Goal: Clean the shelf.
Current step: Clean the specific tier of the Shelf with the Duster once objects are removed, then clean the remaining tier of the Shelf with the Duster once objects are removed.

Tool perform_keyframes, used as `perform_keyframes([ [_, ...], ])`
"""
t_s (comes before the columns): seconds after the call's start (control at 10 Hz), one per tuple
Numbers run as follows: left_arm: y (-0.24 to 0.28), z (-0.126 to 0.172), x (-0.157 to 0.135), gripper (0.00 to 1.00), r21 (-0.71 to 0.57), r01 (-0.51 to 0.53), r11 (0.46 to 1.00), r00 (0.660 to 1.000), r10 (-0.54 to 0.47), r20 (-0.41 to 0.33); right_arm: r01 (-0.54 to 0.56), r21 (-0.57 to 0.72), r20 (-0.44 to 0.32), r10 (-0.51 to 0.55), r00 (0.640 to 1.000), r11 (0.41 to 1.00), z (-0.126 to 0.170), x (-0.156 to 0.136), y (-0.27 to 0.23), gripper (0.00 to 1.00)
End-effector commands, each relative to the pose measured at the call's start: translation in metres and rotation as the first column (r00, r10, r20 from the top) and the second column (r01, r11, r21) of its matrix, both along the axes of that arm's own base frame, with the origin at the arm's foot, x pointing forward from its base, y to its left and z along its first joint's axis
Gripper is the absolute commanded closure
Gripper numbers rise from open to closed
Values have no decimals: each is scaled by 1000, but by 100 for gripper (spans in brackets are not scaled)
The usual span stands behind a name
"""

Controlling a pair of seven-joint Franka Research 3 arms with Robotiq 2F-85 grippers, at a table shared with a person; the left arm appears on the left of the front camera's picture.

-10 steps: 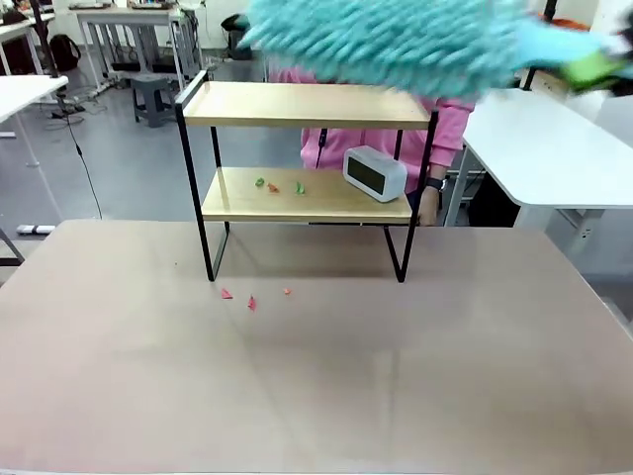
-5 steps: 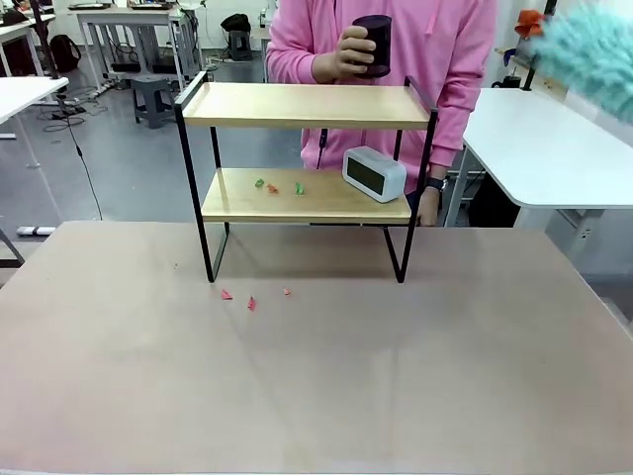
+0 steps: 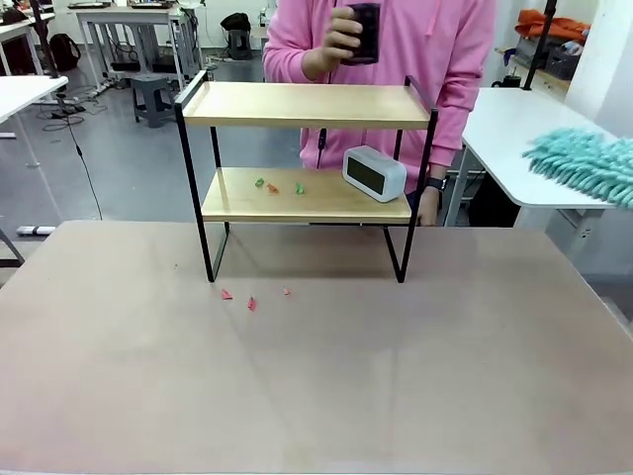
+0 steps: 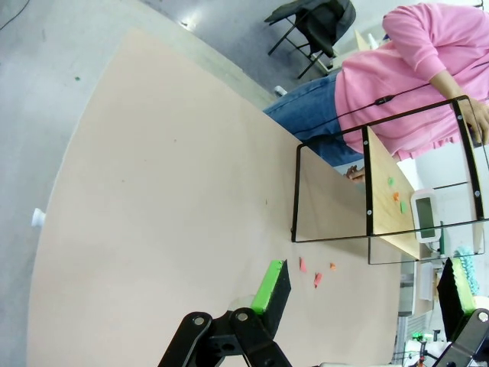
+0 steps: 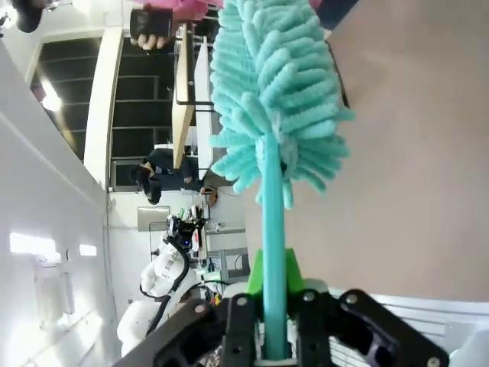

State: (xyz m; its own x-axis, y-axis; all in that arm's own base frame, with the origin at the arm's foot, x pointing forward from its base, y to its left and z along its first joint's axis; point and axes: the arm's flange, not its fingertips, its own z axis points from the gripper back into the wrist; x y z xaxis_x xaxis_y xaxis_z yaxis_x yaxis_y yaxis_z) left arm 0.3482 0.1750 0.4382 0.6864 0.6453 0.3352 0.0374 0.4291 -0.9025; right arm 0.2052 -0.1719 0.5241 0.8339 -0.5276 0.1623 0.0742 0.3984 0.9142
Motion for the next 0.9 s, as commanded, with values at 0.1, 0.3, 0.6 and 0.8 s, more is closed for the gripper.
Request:
perform_keyframes([
  [0.1, -1, 2, 0, 0, -13, 0, 1000, 1000, 0, 0, 26, -13, 61, -25, 998, 1000, 14, -25, -5, 89],
  [0.3, -1, 2, 0, 0, -13, 0, 1000, 1000, 0, 0, 26, -13, 61, -25, 998, 1000, 14, -25, -5, 89],
  [0.6, -1, 2, 0, 0, -13, 0, 1000, 1000, 0, 0, 26, -13, 61, -25, 998, 1000, 14, -25, -5, 89],
  [0.8, -1, 2, 0, 0, -13, 0, 1000, 1000, 0, 0, 26, -13, 61, -25, 998, 1000, 14, -25, -5, 89],
])
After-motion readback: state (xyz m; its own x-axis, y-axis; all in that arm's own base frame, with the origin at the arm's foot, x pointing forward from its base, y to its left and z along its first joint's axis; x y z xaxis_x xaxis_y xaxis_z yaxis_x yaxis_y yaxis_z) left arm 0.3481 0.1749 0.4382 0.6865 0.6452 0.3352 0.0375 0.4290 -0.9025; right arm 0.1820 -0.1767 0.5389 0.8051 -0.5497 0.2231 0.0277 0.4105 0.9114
